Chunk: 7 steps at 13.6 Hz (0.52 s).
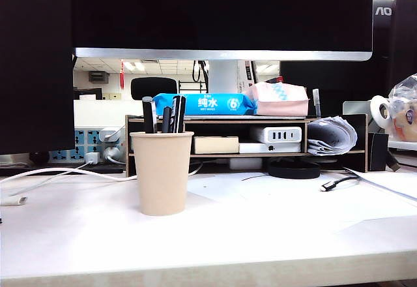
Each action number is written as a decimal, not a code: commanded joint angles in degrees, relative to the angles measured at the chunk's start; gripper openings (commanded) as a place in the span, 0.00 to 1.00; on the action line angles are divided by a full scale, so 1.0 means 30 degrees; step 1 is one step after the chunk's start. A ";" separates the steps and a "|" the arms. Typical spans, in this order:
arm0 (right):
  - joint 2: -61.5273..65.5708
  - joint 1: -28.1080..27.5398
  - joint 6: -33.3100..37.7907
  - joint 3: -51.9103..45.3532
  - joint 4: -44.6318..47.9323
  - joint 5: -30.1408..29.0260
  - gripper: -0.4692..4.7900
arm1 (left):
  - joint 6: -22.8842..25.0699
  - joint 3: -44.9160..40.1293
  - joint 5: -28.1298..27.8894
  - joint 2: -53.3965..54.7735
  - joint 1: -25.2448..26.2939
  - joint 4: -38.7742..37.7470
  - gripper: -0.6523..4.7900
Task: Pick up the marker and insert it into the paper cup.
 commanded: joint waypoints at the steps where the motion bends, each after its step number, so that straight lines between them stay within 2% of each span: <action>1: 0.0000 0.0000 -0.0007 -0.0109 0.0270 0.0080 0.09 | -0.0350 0.0000 0.0058 0.0000 0.0146 0.0707 0.11; 5: 0.0000 0.0000 -0.0007 -0.0109 0.0277 0.0080 0.09 | -0.0714 0.0000 -0.0415 0.0000 0.0146 0.0772 0.11; 7: 0.0000 0.0000 -0.0007 -0.0109 0.0270 0.0080 0.09 | 0.0066 0.0000 -0.0262 0.0000 0.0146 0.0772 0.11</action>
